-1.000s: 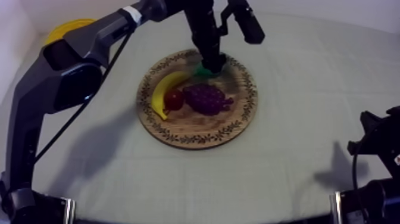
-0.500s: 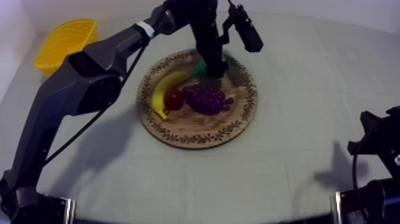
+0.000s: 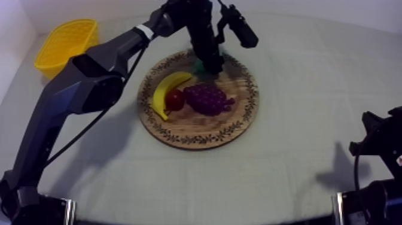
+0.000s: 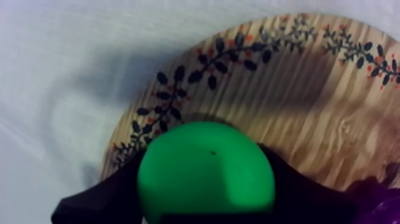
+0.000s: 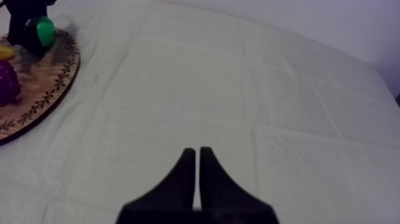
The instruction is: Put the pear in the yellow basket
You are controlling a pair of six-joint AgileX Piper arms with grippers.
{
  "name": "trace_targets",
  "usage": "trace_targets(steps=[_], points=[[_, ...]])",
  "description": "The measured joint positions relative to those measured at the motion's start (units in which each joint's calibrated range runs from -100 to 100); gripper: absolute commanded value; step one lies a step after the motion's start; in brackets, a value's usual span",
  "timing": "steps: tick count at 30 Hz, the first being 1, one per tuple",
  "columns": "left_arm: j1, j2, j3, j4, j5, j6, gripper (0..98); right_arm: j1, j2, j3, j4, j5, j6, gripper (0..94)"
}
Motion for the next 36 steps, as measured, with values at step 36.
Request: trace_targets(steps=[36], points=[[-0.33, -34.19, 26.22, -4.01, -1.62, -0.33, 50.3, 0.00, 0.00, 0.00, 0.00, 0.00, -0.04, 0.4]])
